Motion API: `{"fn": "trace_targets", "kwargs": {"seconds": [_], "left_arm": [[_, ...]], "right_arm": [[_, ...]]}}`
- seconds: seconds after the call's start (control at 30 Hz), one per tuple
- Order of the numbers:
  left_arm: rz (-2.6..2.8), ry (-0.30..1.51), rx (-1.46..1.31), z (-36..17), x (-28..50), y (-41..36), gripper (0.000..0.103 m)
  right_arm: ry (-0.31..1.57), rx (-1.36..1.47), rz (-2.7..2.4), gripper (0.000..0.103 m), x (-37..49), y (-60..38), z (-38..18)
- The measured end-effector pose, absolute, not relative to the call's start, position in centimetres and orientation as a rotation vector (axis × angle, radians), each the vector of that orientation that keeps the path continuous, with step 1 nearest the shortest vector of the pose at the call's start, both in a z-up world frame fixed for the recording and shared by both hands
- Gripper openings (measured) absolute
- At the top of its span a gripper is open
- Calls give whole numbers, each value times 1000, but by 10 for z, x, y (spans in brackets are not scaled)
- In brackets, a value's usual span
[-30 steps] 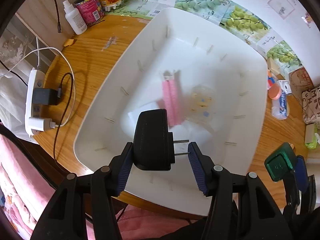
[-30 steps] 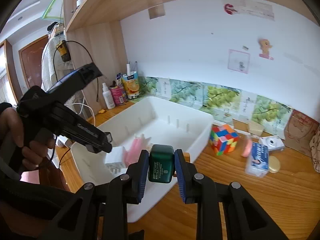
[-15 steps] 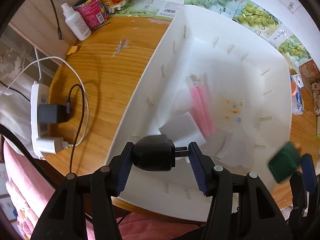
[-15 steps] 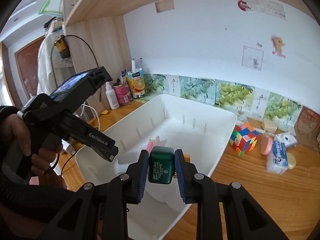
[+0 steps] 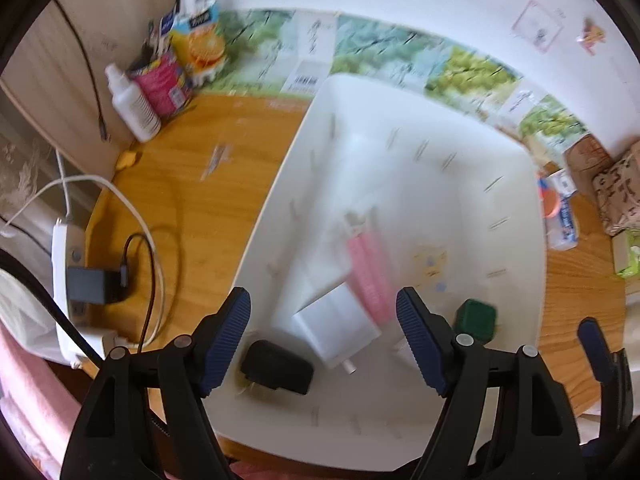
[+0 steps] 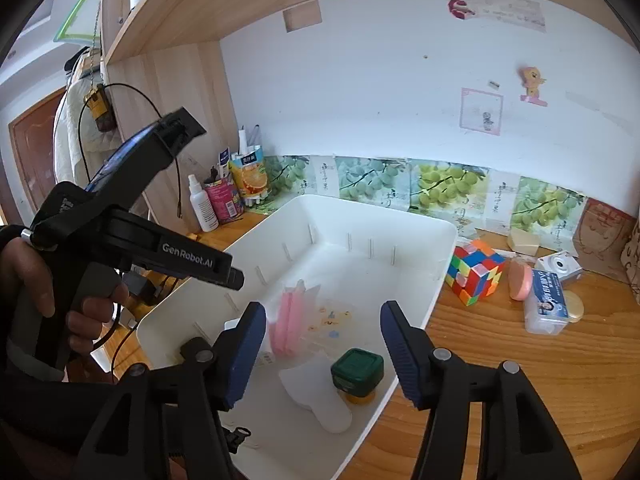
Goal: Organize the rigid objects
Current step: 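Lower the black plug into the tray and open the left gripper while the right gripper releases the green bottle, then move both grippers back toward the clear toothbrush box and beige compact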
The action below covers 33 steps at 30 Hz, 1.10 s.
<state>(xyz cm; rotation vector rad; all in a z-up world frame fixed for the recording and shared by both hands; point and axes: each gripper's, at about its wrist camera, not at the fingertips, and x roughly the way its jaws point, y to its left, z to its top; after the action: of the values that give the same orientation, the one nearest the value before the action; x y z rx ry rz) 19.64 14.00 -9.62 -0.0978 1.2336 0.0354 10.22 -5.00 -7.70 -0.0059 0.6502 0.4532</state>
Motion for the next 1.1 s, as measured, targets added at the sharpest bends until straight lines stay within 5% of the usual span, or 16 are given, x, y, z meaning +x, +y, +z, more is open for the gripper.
{"fn": "trace_targets", "kwargs": {"seconds": [0.57,1.1], "left_arm": [[-106,925,-233,-53,171,103,78],[-90,899,-229,-48,155,24,78]], "right_arm": [[617,-26,427,71,96,-83,-70],[589,-49,338,76,88,-169,-65]]}}
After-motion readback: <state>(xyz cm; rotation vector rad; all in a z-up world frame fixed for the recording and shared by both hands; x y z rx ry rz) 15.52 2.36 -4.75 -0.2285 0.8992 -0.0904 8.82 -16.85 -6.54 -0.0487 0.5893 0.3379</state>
